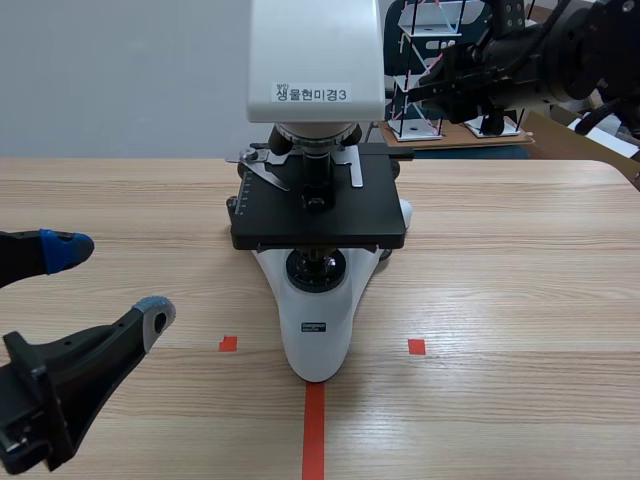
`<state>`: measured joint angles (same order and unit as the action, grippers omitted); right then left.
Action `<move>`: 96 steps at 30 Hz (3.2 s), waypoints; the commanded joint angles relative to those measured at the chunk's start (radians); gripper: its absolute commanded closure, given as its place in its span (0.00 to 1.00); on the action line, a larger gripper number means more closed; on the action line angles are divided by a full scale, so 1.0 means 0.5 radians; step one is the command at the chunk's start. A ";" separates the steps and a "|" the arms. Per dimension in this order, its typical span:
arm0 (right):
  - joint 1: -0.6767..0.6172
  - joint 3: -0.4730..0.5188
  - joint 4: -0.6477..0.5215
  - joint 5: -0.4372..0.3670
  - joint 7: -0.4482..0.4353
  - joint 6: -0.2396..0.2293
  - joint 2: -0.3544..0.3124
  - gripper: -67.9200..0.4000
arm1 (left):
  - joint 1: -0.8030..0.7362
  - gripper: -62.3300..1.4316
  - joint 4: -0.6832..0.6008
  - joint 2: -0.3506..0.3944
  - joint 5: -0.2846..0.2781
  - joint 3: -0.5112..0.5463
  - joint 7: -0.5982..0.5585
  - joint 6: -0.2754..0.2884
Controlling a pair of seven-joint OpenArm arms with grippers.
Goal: Return to the home posture
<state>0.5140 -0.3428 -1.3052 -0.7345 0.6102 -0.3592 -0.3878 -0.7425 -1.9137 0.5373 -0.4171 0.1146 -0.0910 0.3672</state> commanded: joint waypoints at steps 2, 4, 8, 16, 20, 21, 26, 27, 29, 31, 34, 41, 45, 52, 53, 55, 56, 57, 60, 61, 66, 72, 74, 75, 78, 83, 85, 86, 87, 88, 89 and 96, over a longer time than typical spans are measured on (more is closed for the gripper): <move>0.025 0.002 -0.040 -0.027 -0.037 -0.002 -0.001 0.99 | -0.014 0.09 -0.024 -0.009 -0.018 0.018 -0.035 0.001; 0.025 0.002 -0.040 -0.027 -0.037 -0.002 -0.001 0.99 | -0.014 0.09 -0.024 -0.009 -0.018 0.018 -0.035 0.001; 0.025 0.002 -0.040 -0.027 -0.039 -0.002 -0.001 0.99 | -0.014 0.09 -0.024 -0.009 -0.018 0.018 -0.035 0.001; 0.025 0.002 -0.040 -0.027 -0.043 -0.002 -0.001 0.99 | -0.014 0.09 -0.024 -0.009 -0.018 0.018 -0.035 0.001; 0.025 0.002 -0.040 -0.027 -0.043 -0.002 -0.001 0.99 | -0.014 0.09 -0.024 -0.009 -0.018 0.018 -0.035 0.001; 0.025 0.002 -0.040 -0.027 -0.043 -0.002 -0.001 0.99 | -0.014 0.09 -0.024 -0.009 -0.018 0.018 -0.035 0.001; 0.025 0.002 -0.040 -0.027 -0.046 -0.002 -0.002 0.99 | -0.014 0.09 -0.024 -0.009 -0.018 0.018 -0.035 0.001; 0.025 0.002 -0.040 -0.027 -0.050 -0.002 -0.002 0.99 | -0.014 0.09 -0.024 -0.009 -0.018 0.018 -0.035 0.001; 0.024 0.002 -0.040 -0.027 -0.053 -0.002 -0.002 0.99 | -0.014 0.09 -0.024 -0.009 -0.018 0.018 -0.035 0.001; 0.018 0.003 -0.041 -0.026 -0.072 -0.002 -0.007 0.99 | -0.014 0.09 -0.024 -0.009 -0.018 0.018 -0.035 0.001; -0.032 0.013 -0.045 -0.021 -0.111 -0.002 -0.018 0.90 | -0.014 0.09 -0.024 -0.009 -0.018 0.018 -0.035 0.001; -0.352 0.138 -0.165 -0.005 -0.231 -0.069 -0.018 0.56 | -0.014 0.09 -0.024 -0.009 -0.018 0.018 -0.035 0.001; -0.644 0.238 -0.418 0.171 -0.449 -0.070 -0.036 0.45 | -0.014 0.09 -0.024 -0.009 -0.018 0.018 -0.035 0.001; -1.270 0.478 -0.961 0.543 -0.912 -0.069 -0.072 0.20 | -0.014 0.09 -0.024 -0.009 -0.018 0.018 -0.035 0.001; -1.360 0.514 -1.019 0.578 -0.981 -0.069 -0.072 0.18 | -0.014 0.09 -0.024 -0.009 -0.018 0.018 -0.035 0.001; -1.544 0.586 -1.131 0.649 -1.100 -0.069 -0.071 0.15 | -0.014 0.09 -0.024 -0.009 -0.018 0.018 -0.036 0.001; -1.637 0.616 -1.183 0.679 -1.149 -0.071 -0.071 0.14 | -0.014 0.09 -0.024 -0.009 -0.018 0.018 -0.036 0.001; -1.723 0.642 -1.226 0.706 -1.192 -0.101 -0.071 0.12 | -0.014 0.09 -0.024 -0.009 -0.018 0.018 -0.036 0.001; -1.965 0.701 -1.317 0.752 -1.318 -0.240 -0.071 0.12 | -0.014 0.09 -0.024 -0.009 -0.018 0.018 -0.036 0.001; -2.040 0.713 -1.334 0.768 -1.369 -0.266 -0.071 0.12 | -0.014 0.09 -0.024 -0.009 -0.018 0.018 -0.036 0.001; -2.354 0.729 -1.350 1.096 -1.824 -0.349 -0.066 0.12 | -0.014 0.09 -0.024 -0.009 -0.018 0.018 -0.035 0.001; -2.502 0.729 -1.350 1.368 -2.126 -0.346 -0.033 0.10 | -0.014 0.09 -0.024 -0.009 -0.018 0.018 -0.035 0.001; -2.502 0.729 -1.350 1.373 -2.124 -0.346 -0.020 0.10 | -0.014 0.09 -0.024 -0.009 -0.018 0.018 -0.035 0.001; -2.502 0.729 -1.350 1.373 -2.123 -0.346 -0.008 0.10 | -0.014 0.09 -0.024 -0.009 -0.018 0.018 -0.034 0.001; -2.501 0.729 -1.350 1.373 -2.125 -0.346 0.000 0.10 | -0.014 0.09 -0.024 -0.009 -0.018 0.018 -0.035 0.001; -2.501 0.729 -1.350 1.374 -2.124 -0.336 -0.001 0.10 | -0.014 0.09 -0.024 -0.009 -0.018 0.018 -0.035 0.001; -2.501 0.729 -1.350 1.373 -2.125 -0.324 -0.001 0.10 | -0.014 0.09 -0.024 -0.009 -0.018 0.018 -0.035 0.001; -2.501 0.729 -1.350 1.373 -2.125 -0.323 -0.001 0.10 | -0.014 0.09 -0.024 -0.009 -0.018 0.018 -0.035 0.001; -2.501 0.729 -1.350 1.373 -2.125 -0.323 -0.001 0.10 | -0.014 0.09 -0.024 -0.009 -0.018 0.018 -0.035 0.001; -2.501 0.729 -1.350 1.373 -2.124 -0.323 -0.001 0.10 | -0.014 0.09 -0.024 -0.009 -0.018 0.018 -0.035 0.001; -2.501 0.729 -1.350 1.373 -2.124 -0.323 -0.001 0.10 | -0.014 0.09 -0.024 -0.009 -0.018 0.018 -0.035 0.001; -2.501 0.729 -1.350 1.373 -2.124 -0.323 -0.001 0.10 | -0.014 0.09 -0.024 -0.009 -0.018 0.018 -0.035 0.001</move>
<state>-0.7456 0.0139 -1.9800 -0.0334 -0.4404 -0.5240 -0.3882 -0.7425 -1.9137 0.5373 -0.4171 0.1165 -0.0910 0.3676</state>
